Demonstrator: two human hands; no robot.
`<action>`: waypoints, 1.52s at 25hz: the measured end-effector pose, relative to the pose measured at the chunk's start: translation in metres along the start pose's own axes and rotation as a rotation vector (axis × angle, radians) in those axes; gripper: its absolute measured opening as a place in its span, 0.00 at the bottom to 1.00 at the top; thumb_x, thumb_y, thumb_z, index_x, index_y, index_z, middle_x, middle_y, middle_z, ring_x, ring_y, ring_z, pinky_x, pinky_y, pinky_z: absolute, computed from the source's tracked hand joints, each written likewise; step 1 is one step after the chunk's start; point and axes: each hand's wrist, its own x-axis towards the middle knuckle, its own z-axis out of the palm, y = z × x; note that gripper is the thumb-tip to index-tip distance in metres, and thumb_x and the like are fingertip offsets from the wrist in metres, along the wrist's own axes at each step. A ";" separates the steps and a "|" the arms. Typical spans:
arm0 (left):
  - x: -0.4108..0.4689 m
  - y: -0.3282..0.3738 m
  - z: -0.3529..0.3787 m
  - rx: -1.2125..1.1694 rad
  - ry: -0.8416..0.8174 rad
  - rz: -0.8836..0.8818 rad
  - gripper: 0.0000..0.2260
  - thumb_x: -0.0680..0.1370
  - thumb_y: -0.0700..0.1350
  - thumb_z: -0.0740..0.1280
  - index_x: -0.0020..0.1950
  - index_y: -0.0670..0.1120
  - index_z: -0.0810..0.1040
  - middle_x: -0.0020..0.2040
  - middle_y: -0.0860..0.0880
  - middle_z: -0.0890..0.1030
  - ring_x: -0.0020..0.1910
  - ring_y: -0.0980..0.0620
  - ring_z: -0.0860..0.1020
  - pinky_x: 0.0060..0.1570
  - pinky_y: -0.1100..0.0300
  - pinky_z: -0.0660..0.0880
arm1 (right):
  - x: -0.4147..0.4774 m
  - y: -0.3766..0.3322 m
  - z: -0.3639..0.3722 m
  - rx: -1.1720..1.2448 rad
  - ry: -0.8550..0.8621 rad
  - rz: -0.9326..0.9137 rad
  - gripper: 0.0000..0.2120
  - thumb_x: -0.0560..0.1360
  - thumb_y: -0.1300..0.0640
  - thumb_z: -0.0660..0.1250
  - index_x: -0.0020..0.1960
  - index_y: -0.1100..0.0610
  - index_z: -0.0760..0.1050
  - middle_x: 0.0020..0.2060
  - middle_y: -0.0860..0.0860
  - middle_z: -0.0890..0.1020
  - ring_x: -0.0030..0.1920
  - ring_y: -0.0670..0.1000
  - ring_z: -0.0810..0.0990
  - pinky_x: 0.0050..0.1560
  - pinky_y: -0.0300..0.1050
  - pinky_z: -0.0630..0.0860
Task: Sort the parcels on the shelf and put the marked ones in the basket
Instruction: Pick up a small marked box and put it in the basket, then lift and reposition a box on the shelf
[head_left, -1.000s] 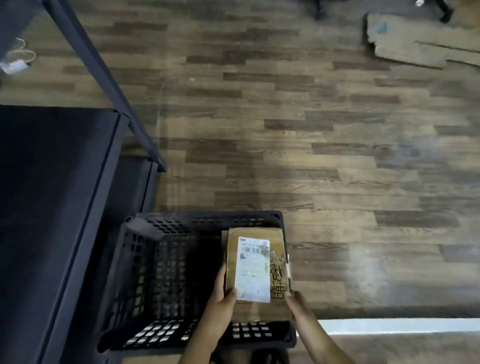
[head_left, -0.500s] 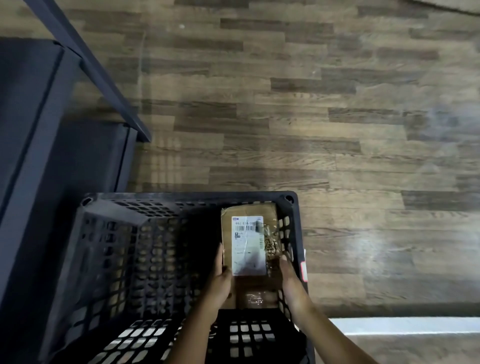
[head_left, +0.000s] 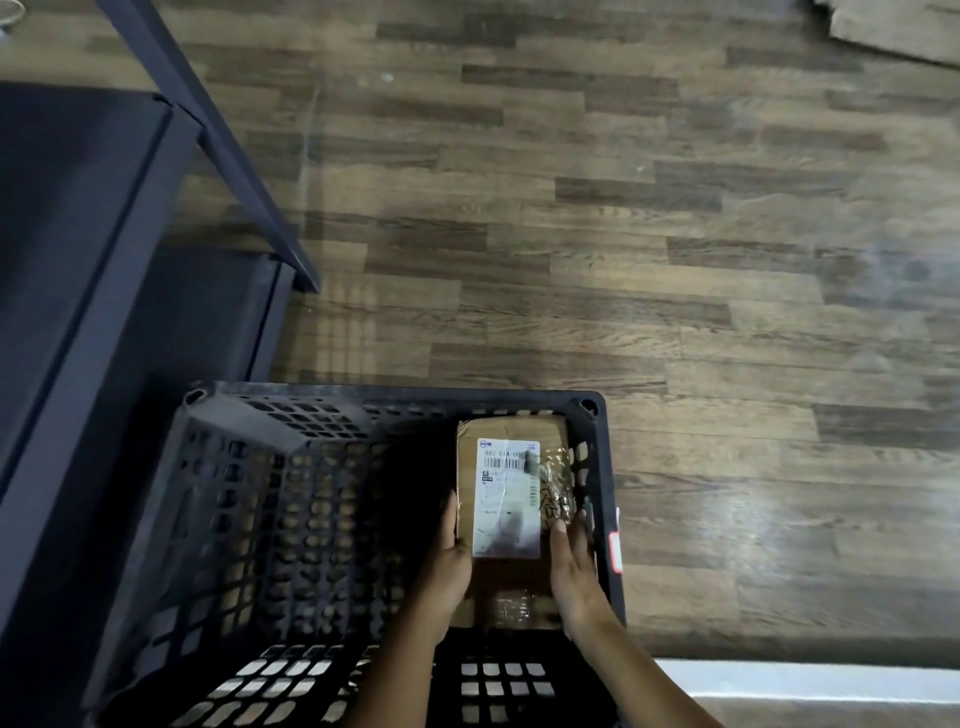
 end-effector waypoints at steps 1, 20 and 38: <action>0.000 0.003 0.000 -0.023 -0.004 -0.011 0.26 0.82 0.45 0.58 0.76 0.61 0.52 0.75 0.50 0.65 0.71 0.47 0.67 0.70 0.44 0.64 | -0.001 0.000 0.000 -0.017 0.003 -0.003 0.28 0.81 0.43 0.45 0.77 0.51 0.42 0.77 0.50 0.50 0.77 0.52 0.50 0.73 0.47 0.49; -0.351 0.231 -0.116 0.836 0.513 0.300 0.26 0.80 0.63 0.48 0.77 0.62 0.48 0.79 0.51 0.45 0.78 0.46 0.43 0.74 0.45 0.44 | -0.302 -0.265 0.021 -1.123 0.180 -0.691 0.30 0.78 0.36 0.40 0.77 0.45 0.40 0.77 0.45 0.43 0.77 0.50 0.38 0.74 0.56 0.38; -0.741 0.121 -0.325 0.233 1.261 0.045 0.24 0.81 0.60 0.45 0.77 0.58 0.51 0.79 0.51 0.47 0.78 0.45 0.46 0.75 0.46 0.49 | -0.666 -0.335 0.244 -1.439 -0.219 -1.613 0.45 0.70 0.25 0.36 0.77 0.52 0.39 0.77 0.49 0.40 0.76 0.53 0.36 0.72 0.61 0.36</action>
